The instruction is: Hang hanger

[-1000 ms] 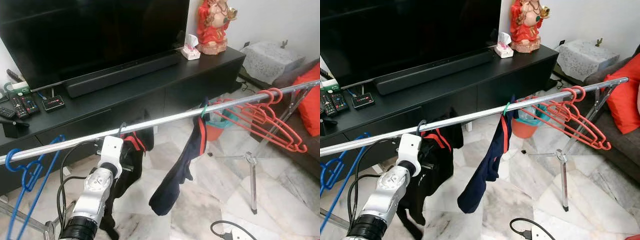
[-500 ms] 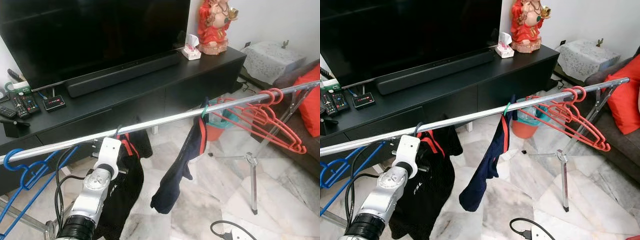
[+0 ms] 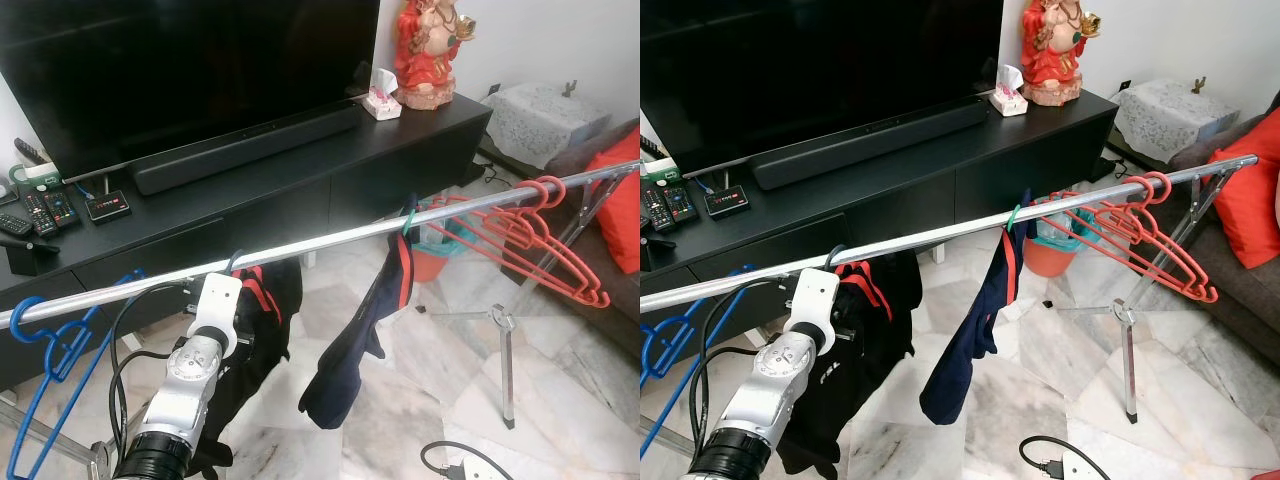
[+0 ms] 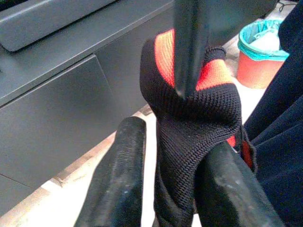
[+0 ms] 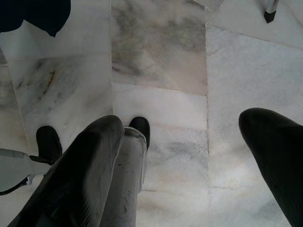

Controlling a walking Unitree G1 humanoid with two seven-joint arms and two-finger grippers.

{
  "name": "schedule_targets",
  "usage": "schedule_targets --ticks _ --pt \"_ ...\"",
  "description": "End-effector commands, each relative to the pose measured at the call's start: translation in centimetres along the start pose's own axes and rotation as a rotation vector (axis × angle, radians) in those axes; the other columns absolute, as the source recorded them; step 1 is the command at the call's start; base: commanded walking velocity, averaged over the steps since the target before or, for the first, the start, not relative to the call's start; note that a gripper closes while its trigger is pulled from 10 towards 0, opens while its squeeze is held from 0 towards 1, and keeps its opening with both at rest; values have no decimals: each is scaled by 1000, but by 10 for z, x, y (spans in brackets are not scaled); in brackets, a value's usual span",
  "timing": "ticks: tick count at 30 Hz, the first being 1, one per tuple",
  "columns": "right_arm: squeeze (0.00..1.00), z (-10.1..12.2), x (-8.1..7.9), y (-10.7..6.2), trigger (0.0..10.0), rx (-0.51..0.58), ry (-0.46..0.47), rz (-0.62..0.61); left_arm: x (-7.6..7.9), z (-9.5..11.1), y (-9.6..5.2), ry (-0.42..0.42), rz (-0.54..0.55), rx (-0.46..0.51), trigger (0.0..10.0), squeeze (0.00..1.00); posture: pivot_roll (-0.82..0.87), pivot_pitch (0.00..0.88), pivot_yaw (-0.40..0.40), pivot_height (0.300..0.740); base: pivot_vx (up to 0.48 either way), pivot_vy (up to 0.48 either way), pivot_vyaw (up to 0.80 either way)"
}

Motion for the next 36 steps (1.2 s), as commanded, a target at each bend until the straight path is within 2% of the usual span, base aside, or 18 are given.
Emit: schedule_targets --ticks 1,8,20,25,26,30,33,36 --pt "0 -2 0 0 10000 -8 1 1 0 11 -1 1 -1 52 10000 1000 128 0 -18 740 0 0 0" --pt "0 -2 0 0 10000 -8 2 -1 2 9 -4 6 -18 49 10000 1000 129 0 -17 740 0 0 0" --pt "0 -2 0 -1 10000 -7 3 -3 3 10 -22 10 -87 65 10000 1000 134 0 -19 740 0 0 0" --pt "0 -4 0 -1 10000 -9 4 -4 -1 13 -36 25 -118 77 10000 1000 138 0 -19 740 0 0 0" --pt "0 -4 1 -1 10000 -10 5 -6 -4 17 -42 19 -130 98 10000 1000 138 0 -19 740 0 0 0" --pt "0 -5 1 -1 10000 -12 5 -6 -8 23 -52 -21 -148 142 10000 1000 143 0 -20 740 0 0 0" --pt "0 -6 1 -1 10000 -14 5 -7 -15 20 -63 -50 -151 157 10000 1000 141 0 -18 740 0 0 0" --pt "0 -7 1 -2 10000 -15 4 -7 -23 9 -77 -42 -136 139 10000 1000 145 0 -17 740 0 0 0"
Point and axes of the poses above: a point about 5 cm out from each wrist's last joint towards the gripper, its own y axis pointing out of the wrist towards the gripper, its own z axis along the axis of the wrist's last joint, x = y × z, the point moved 2 cm from there along y, pointing out of the wrist towards the gripper, and after that the axes turned 5 degrees about -y, right-handed, at the moved point
